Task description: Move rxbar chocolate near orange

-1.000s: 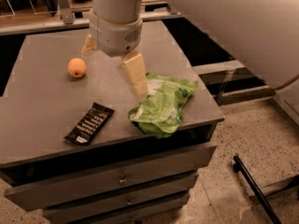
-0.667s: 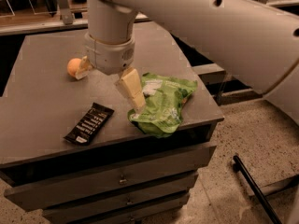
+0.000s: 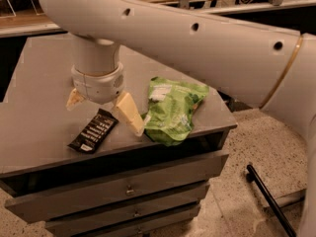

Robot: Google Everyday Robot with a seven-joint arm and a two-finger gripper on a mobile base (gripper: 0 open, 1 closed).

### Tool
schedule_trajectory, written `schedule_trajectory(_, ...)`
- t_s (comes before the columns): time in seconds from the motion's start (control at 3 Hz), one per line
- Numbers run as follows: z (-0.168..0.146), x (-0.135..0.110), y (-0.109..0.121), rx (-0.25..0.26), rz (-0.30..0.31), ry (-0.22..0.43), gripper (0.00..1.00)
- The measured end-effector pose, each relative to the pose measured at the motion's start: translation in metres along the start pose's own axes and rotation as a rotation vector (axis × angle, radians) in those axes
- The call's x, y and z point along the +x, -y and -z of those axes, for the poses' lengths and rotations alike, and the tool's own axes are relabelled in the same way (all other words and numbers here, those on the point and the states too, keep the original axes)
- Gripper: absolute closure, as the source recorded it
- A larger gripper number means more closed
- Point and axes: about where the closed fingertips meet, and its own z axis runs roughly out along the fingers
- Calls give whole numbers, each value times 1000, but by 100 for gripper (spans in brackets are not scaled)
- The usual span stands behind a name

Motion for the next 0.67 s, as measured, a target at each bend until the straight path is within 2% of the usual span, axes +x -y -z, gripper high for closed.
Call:
schedule_trajectory(0.33,-15,-13,5,-28,40,-40,0)
schedule_trajectory(0.67,-23,-17,8,-44,51,-59,18)
